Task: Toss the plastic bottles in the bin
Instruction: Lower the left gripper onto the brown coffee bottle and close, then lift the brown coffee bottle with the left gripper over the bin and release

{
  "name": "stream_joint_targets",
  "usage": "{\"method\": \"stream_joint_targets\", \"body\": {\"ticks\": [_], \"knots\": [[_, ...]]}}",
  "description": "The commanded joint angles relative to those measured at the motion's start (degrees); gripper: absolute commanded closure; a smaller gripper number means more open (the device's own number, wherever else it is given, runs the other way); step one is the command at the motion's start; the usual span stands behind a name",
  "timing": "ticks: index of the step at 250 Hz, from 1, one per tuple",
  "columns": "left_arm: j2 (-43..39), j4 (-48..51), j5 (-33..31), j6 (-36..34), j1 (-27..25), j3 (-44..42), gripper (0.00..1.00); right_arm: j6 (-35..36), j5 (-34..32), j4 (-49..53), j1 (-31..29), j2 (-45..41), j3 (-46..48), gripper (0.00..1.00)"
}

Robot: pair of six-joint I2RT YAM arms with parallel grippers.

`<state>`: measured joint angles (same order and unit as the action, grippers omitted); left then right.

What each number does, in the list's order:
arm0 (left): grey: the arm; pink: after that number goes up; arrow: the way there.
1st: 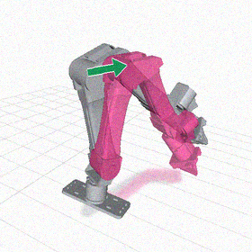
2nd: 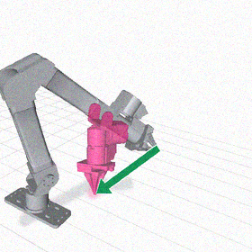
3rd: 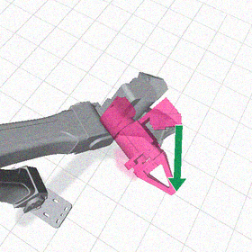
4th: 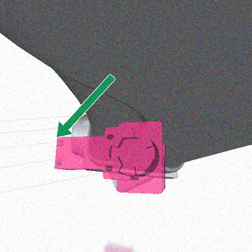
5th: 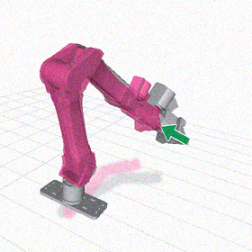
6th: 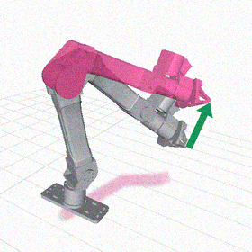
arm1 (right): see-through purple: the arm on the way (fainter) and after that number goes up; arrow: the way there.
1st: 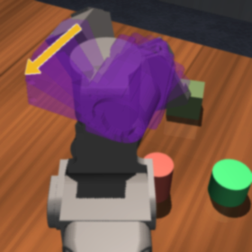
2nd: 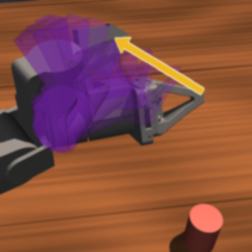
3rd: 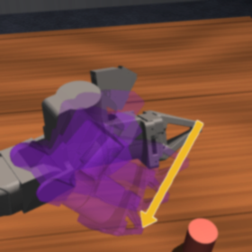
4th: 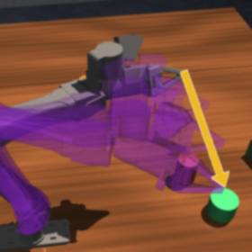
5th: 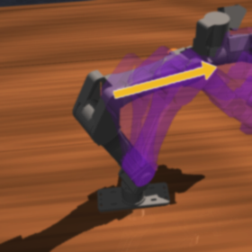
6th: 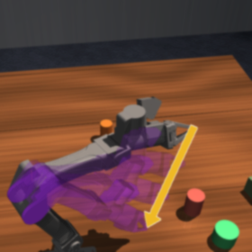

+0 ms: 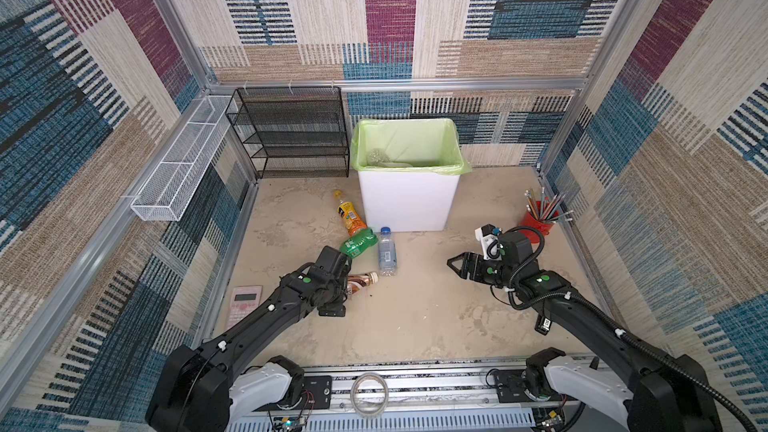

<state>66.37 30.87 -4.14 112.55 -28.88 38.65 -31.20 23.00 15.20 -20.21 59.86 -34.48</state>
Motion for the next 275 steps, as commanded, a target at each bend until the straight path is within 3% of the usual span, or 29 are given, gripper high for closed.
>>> {"method": "stream_joint_targets", "body": {"ticks": [1, 127, 193, 249, 275], "knots": [[1.36, -2.17, -0.65, 1.53, 0.06, -0.41, 0.12, 0.70, 0.65, -1.50, 0.00, -0.22, -0.32, 0.23], [4.12, -8.84, -1.77, 4.82, 0.23, -5.92, 0.21, 1.74, 0.95, -0.67, -0.08, -1.14, -0.14, 0.23], [5.62, -10.76, -1.65, 4.17, 0.29, -5.59, 0.34, 2.57, 1.10, -0.06, 0.00, -1.14, -0.16, 0.23], [-1.57, -8.53, -3.20, 0.84, 0.32, -7.01, 0.49, 3.16, 0.61, 0.80, 0.02, -2.26, -0.34, 0.23], [-8.55, -9.96, -4.35, -2.04, 0.44, -9.53, 0.51, 3.32, 0.14, 0.97, 0.00, -2.68, -0.42, 0.22]]}}
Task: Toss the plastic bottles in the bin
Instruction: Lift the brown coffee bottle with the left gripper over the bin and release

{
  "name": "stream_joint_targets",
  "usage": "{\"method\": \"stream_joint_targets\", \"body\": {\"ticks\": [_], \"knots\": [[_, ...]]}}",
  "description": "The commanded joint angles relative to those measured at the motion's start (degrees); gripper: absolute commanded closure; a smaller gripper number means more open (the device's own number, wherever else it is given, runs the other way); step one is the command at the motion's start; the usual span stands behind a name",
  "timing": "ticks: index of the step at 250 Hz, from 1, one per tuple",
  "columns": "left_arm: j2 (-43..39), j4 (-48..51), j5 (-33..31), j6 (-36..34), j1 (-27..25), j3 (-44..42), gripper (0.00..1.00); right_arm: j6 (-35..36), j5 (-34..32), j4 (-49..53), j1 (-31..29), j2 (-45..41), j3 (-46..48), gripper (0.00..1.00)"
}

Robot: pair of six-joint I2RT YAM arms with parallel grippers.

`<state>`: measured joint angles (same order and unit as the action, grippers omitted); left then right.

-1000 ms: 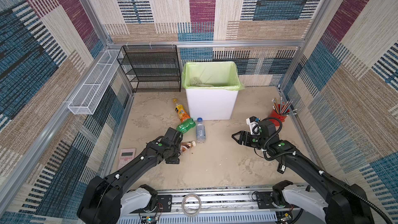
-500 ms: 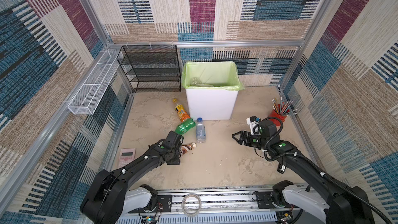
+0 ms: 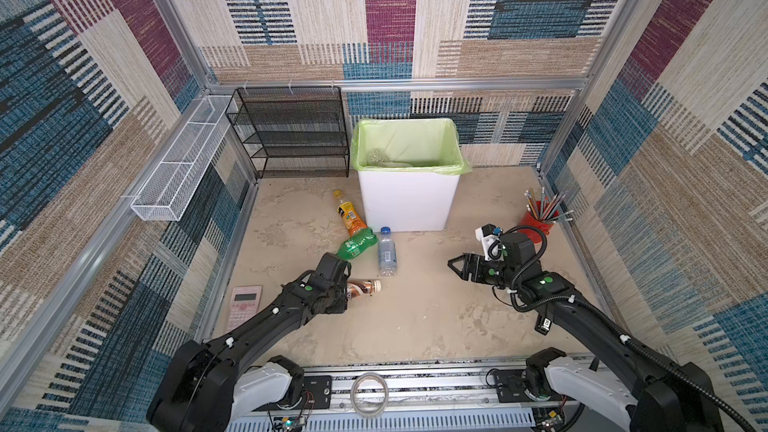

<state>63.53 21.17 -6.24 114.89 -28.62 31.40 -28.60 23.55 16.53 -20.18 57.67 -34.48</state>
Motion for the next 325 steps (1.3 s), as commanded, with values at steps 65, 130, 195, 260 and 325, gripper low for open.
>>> {"method": "stream_joint_targets", "body": {"ticks": [65, 130, 195, 260, 325], "knots": [[-24.88, -1.81, -3.81, -15.06, 0.41, -5.19, 0.52, 1.19, -0.15, -1.09, -0.03, 0.86, -1.01, 0.22], [-23.89, -10.46, -5.05, -33.21, 0.50, 7.74, 0.52, 1.53, 0.61, -1.31, -0.03, 2.70, -1.99, 0.22], [2.22, -22.65, 3.97, -48.83, 0.67, 38.58, 0.51, 0.93, 0.21, -0.41, -0.02, 1.13, -2.61, 0.22], [37.02, -15.61, 9.80, -59.34, 1.70, 87.83, 0.32, 0.12, -1.91, 1.62, -0.03, -3.41, -2.21, 0.22], [53.31, -7.47, 9.31, -62.57, 2.30, 122.12, 0.11, -0.06, -4.29, 4.03, 0.00, -6.87, -2.24, 0.21]]}}
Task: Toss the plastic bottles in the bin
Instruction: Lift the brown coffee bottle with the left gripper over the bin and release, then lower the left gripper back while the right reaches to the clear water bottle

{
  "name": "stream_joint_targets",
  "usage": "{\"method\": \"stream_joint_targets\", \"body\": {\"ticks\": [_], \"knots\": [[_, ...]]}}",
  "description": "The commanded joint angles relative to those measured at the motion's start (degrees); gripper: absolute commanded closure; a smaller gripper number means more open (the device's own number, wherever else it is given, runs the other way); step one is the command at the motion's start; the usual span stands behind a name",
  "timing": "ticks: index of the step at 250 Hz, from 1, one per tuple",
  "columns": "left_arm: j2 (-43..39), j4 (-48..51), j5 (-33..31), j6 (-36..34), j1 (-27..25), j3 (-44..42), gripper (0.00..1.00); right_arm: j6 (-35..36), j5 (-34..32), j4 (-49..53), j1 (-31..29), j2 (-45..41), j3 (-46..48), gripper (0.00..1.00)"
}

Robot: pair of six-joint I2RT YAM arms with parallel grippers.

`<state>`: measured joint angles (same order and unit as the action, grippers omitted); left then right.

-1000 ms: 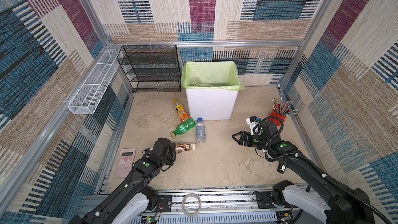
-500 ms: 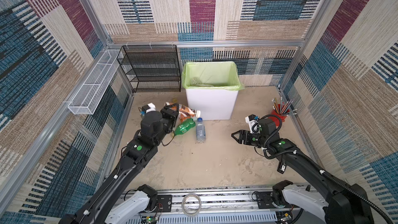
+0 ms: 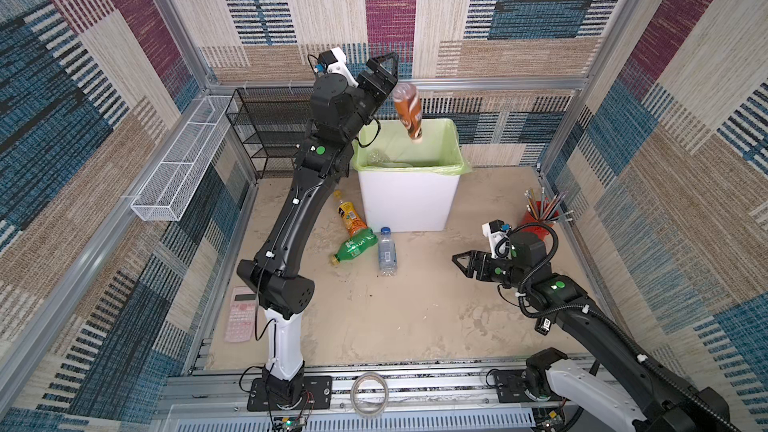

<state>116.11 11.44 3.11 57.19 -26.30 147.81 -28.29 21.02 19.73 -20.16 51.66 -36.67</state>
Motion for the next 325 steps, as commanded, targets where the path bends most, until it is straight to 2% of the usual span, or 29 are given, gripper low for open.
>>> {"method": "stream_joint_targets", "body": {"ticks": [1, 21, 43, 83, 134, 160, 183, 205, 239, 270, 325], "knots": [[0.57, 2.13, -0.13, -4.92, 0.00, 5.64, 0.11, -0.41, -1.76, 0.84, 0.01, -0.81, -0.06, 0.21], [-3.41, -1.17, -0.91, -6.02, 0.05, 1.71, 0.11, -0.31, -1.74, 0.85, 0.00, -0.45, -0.26, 0.21], [-10.42, -3.27, -1.42, -6.22, 0.20, -7.76, 0.14, -0.31, -1.55, 0.49, 0.00, 0.06, -0.25, 0.21], [-28.18, -8.93, -3.55, -3.22, 0.30, -37.61, 0.19, -0.24, -0.46, -0.88, 0.04, 2.06, -0.19, 0.21], [-49.19, -6.76, -6.22, 7.14, 1.05, -76.33, 0.24, -0.35, 1.85, -3.45, -0.05, 5.59, 0.32, 0.21], [-58.43, -2.16, -6.60, 14.78, 1.01, -91.38, 0.27, -0.51, 3.01, -4.72, -0.03, 7.62, 0.68, 0.22], [-65.51, 2.82, -7.11, 20.64, 0.99, -100.96, 0.29, -0.84, 3.81, -5.65, -0.03, 9.08, 0.81, 0.23], [-71.39, 6.70, -8.76, 23.76, 1.03, -106.67, 0.30, -1.08, 4.77, -6.44, -0.05, 10.76, 0.63, 0.23], [-76.91, 12.67, -11.45, 26.73, 0.99, -109.90, 0.31, -2.22, 6.04, -7.72, -0.29, 13.10, 0.30, 0.25], [-77.55, 15.35, -11.05, 28.56, 1.02, -110.32, 0.31, -3.29, 5.91, -8.99, -2.33, 15.82, -0.91, 0.26], [-77.25, 17.07, -9.27, 29.77, 1.00, -110.31, 0.30, -4.13, 1.85, -10.93, -10.79, 23.67, -7.48, 0.27]]}}
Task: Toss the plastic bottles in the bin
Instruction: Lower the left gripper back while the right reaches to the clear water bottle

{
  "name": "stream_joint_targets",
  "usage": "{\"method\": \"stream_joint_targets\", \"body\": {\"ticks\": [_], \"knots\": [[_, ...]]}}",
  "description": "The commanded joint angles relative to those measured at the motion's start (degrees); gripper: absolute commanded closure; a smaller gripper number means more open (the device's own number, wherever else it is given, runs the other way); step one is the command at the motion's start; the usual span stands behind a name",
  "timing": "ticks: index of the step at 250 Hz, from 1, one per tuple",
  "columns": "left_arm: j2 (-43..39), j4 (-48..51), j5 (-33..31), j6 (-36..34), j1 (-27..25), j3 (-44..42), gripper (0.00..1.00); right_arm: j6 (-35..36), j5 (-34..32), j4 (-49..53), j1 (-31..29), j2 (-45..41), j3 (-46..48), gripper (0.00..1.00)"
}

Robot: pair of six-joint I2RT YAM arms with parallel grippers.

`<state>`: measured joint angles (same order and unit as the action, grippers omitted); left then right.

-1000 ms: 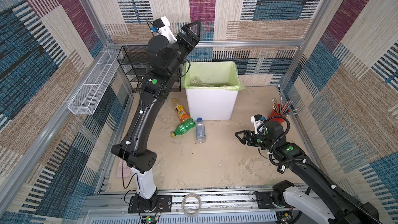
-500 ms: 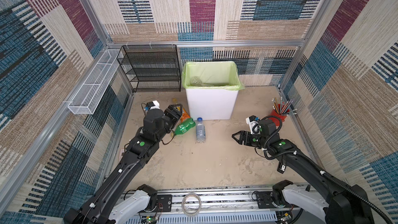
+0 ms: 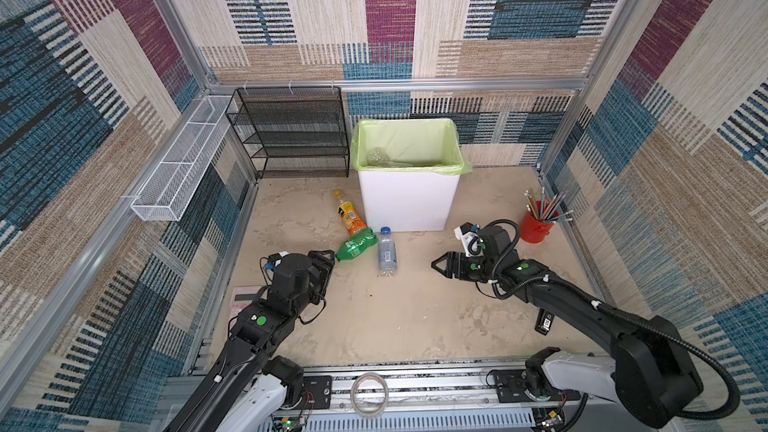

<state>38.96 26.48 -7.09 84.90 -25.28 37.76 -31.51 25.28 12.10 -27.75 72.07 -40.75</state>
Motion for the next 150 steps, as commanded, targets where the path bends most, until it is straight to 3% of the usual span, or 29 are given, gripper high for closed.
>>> {"method": "stream_joint_targets", "body": {"ticks": [1, 70, 150], "knots": [[-0.10, 2.02, 0.98, 2.08, -0.03, -0.24, 0.30, -0.88, -2.55, -3.31, -3.37, 3.43, -3.56, 0.27], [-2.19, 3.87, 1.78, 3.60, -0.03, -1.40, 0.30, 1.09, -8.54, -2.17, -10.93, 15.03, -15.38, 0.28], [-2.56, 4.46, 2.21, 4.74, -0.03, -1.70, 0.30, 3.65, -13.84, 0.27, -14.16, 26.28, -25.43, 0.26]]}}
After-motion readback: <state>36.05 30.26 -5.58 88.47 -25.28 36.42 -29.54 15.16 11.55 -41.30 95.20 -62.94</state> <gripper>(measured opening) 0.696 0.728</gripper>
